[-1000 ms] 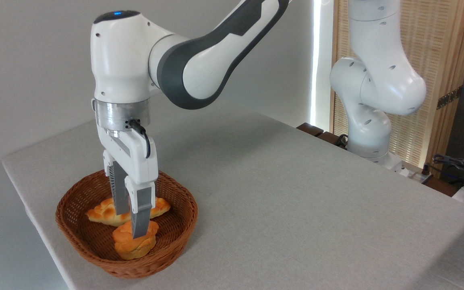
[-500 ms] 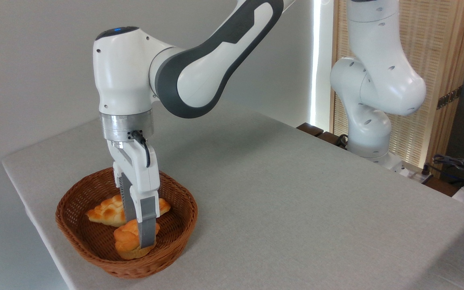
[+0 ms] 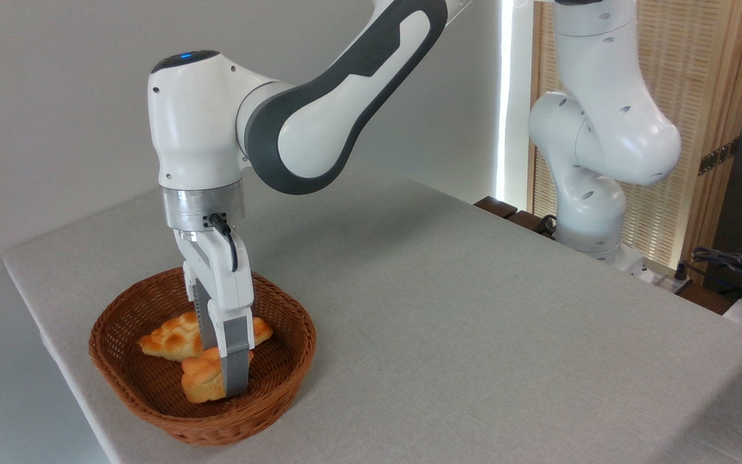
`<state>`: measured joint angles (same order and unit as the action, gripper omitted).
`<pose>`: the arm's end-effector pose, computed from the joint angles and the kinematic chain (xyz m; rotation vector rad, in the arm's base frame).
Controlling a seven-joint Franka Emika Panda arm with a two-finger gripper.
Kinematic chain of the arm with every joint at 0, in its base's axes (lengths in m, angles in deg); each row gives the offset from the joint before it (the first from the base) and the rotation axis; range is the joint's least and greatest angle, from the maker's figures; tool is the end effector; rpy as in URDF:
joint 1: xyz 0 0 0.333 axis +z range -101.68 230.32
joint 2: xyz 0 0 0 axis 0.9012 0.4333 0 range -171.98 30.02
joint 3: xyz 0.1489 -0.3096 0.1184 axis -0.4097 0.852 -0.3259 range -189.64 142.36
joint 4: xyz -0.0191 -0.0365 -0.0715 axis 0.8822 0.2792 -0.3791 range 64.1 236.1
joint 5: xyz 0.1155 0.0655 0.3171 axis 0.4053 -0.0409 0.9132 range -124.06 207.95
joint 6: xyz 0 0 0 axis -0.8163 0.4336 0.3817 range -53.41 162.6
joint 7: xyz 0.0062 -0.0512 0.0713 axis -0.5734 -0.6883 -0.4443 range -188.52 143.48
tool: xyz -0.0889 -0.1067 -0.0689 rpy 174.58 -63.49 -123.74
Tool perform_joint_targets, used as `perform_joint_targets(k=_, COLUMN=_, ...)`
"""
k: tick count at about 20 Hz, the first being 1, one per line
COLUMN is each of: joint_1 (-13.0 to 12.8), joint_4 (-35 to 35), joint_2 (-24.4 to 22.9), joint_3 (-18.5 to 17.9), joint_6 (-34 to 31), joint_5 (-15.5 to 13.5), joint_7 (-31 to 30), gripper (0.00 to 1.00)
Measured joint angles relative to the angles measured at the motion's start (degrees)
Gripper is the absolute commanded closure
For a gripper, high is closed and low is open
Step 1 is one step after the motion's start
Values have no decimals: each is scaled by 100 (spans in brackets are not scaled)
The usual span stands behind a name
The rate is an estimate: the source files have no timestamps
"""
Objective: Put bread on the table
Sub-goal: 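Close the gripper fingers around the round orange bun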
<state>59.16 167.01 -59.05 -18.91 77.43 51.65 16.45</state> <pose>0.5976 -0.0903 0.4483 -2.6399 1.3500 -0.2317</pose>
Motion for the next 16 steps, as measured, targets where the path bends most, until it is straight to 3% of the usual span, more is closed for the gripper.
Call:
perform_joint_targets(k=1, joint_1=-6, joint_4=0, joint_2=5, joint_3=0, joint_6=0, joint_5=0, joint_7=0, gripper=42)
perform_joint_targets(k=3, joint_1=-17, joint_4=0, joint_2=10, joint_3=1, joint_6=1, joint_5=0, joint_7=0, gripper=52)
perform_joint_targets(k=7, joint_1=-24, joint_4=0, joint_2=10, joint_3=1, joint_6=1, joint_5=0, joint_7=0, gripper=63)
perform_joint_targets(k=16, joint_1=-24, joint_4=0, joint_2=10, joint_3=1, joint_6=3, joint_5=0, joint_7=0, gripper=67)
